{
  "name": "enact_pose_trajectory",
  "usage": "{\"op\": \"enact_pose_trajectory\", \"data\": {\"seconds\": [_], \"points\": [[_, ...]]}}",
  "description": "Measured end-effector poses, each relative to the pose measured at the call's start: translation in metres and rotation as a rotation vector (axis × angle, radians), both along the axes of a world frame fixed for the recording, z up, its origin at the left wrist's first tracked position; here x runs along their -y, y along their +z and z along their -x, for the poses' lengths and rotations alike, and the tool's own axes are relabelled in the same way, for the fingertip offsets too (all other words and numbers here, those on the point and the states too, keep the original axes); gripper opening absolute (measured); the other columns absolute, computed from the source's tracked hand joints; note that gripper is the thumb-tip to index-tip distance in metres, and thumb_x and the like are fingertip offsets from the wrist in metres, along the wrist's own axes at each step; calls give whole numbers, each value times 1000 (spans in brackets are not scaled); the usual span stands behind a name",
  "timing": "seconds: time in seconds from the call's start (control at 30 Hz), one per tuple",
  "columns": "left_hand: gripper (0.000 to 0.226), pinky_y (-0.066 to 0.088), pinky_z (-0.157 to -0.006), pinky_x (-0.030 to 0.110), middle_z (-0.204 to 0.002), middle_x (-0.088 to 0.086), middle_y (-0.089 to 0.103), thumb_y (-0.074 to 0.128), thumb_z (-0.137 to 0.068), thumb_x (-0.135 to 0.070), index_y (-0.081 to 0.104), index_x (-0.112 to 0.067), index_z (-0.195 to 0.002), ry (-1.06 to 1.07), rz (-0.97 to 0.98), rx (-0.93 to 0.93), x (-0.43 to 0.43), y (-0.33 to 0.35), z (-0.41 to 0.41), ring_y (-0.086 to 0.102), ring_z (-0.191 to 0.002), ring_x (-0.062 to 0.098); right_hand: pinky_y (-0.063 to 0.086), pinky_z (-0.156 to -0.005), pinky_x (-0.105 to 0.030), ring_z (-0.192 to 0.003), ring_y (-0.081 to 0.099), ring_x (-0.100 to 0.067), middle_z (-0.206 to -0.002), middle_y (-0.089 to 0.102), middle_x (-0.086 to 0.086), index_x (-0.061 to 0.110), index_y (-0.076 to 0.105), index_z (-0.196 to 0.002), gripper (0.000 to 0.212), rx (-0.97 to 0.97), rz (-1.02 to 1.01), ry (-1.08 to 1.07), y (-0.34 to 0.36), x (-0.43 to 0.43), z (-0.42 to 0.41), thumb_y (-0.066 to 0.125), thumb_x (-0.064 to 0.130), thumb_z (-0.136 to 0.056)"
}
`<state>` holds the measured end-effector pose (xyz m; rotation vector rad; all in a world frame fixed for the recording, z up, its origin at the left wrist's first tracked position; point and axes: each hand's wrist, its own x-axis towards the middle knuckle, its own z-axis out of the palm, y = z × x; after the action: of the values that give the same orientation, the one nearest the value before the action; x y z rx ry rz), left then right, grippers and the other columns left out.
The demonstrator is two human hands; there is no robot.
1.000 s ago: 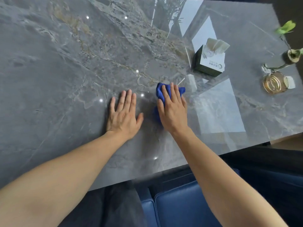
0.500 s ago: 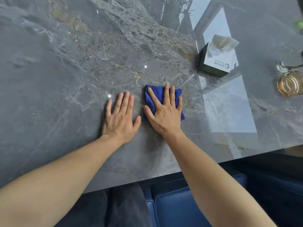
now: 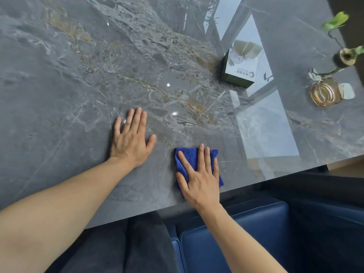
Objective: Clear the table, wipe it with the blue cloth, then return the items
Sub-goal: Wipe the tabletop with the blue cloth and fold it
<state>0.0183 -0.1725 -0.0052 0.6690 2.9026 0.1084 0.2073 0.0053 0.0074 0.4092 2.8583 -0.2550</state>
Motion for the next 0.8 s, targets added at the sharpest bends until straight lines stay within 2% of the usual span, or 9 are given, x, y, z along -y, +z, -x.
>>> {"op": "enact_pose_trajectory", "data": {"seconds": [0.27,0.4,0.5,0.6,0.8], "points": [[82,7,-124,54,-169,7,13,26,-93,-58,14,-13,-159,8,5,-9,0,-1,-3,9,-156,22,9,-127,-49,-160,-3,-25,-173,3,-9,34,15,-164,62,-42,11,28,-5,-5,-48,30,52,-107],[80,7,-125,53,-170,6,11,27,-95,-58,13,-13,-160,12,11,-7,-1,-1,-4,7,-156,21,21,-123,-45,-159,8,-21,-171,16,-3,24,31,-161,58,-76,45,55,-3,-18,-66,30,46,-108],[80,6,-125,53,-170,6,9,29,-96,-57,11,-13,-160,16,14,-8,-1,-1,-5,5,-157,21,21,-123,-40,-159,13,-19,-169,21,-2,23,38,-158,58,-126,70,47,14,-30,-62,23,49,-109],[81,7,-125,53,-170,5,9,26,-94,-58,11,-13,-160,15,1,-11,-1,-1,-5,6,-157,21,16,-127,-39,-159,7,-18,-170,19,-2,24,33,-160,58,-185,101,-10,32,-46,-17,24,49,-109],[82,9,-125,54,-170,4,8,27,-93,-58,13,-14,-160,15,-8,6,-3,-1,-3,5,-157,19,16,-128,-47,-159,9,-23,-171,19,-8,22,31,-161,60,-201,77,-25,28,-84,133,29,48,-107]]}}
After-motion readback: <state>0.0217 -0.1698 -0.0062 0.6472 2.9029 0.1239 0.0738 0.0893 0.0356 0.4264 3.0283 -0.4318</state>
